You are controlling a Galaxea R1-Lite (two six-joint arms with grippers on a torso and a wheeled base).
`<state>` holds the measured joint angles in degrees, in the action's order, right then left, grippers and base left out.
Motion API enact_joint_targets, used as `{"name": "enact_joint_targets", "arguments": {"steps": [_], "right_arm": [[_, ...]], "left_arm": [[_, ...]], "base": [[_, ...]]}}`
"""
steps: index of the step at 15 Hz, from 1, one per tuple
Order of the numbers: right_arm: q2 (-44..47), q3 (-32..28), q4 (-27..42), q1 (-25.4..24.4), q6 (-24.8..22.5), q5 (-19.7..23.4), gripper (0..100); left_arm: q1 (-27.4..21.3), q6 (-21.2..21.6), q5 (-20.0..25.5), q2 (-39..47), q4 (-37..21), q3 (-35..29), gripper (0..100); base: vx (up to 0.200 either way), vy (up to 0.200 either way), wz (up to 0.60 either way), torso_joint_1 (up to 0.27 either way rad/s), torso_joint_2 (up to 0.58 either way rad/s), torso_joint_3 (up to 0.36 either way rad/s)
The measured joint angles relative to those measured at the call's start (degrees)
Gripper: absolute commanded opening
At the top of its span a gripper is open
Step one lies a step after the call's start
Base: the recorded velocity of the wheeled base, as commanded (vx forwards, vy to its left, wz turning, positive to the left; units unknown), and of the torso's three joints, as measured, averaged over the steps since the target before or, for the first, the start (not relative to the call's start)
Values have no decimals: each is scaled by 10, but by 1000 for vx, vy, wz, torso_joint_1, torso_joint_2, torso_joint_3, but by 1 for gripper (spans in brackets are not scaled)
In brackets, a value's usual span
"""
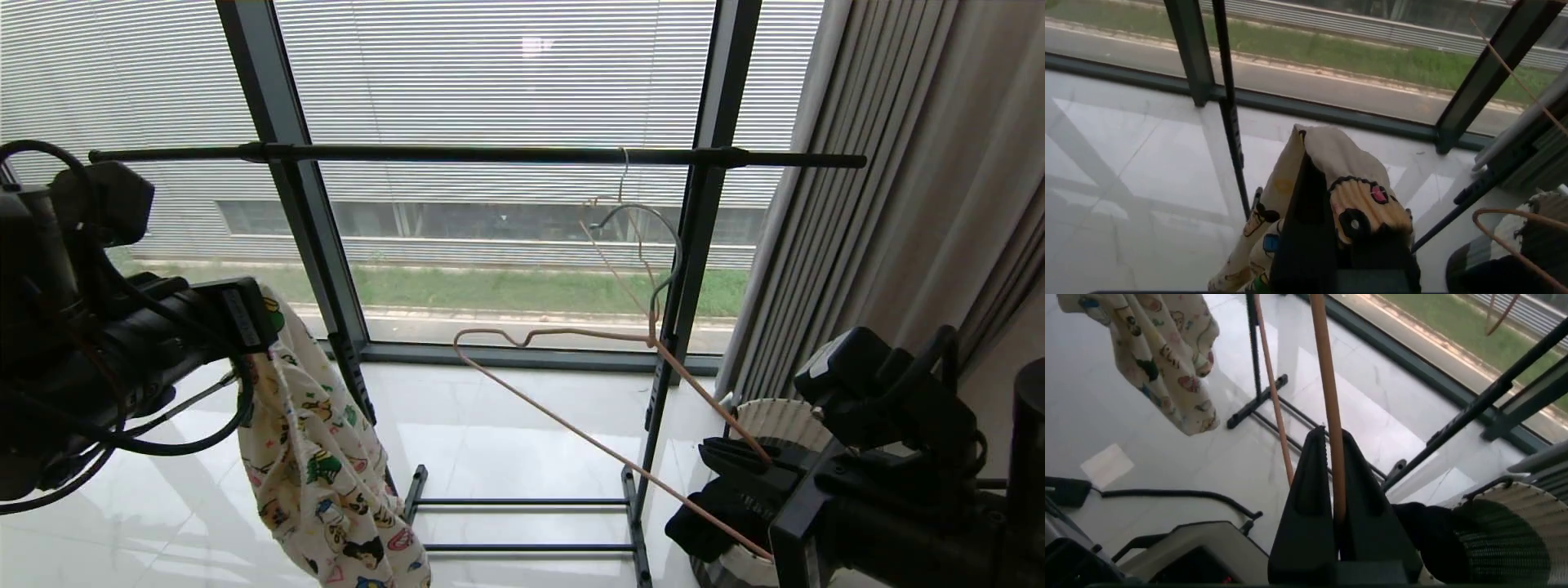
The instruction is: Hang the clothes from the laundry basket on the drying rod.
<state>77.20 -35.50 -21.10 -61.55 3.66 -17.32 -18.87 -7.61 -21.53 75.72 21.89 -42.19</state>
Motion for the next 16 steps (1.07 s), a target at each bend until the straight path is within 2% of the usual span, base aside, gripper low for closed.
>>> {"name": "enact_joint_targets", "arguments": {"steps": [3, 6, 12, 16], "right_arm": [[4, 5, 0, -37, 12, 0, 0], [10, 5, -6, -45, 13, 0, 0], [16, 5, -8, -46, 22, 0, 0], [16, 5, -8, -46, 21, 0, 0]], "left_arm": [[-48, -5, -27, 78, 58, -29, 0], [-81, -5, -50, 140, 77, -69, 0], [-89, -6, -55, 186, 78, -87, 0], [-77, -6, -101, 208, 80, -111, 0]], "base": [[0, 0, 0, 0, 0, 0], [0, 0, 0, 0, 0, 0], [0, 0, 0, 0, 0, 0], [0, 0, 0, 0, 0, 0]]}}
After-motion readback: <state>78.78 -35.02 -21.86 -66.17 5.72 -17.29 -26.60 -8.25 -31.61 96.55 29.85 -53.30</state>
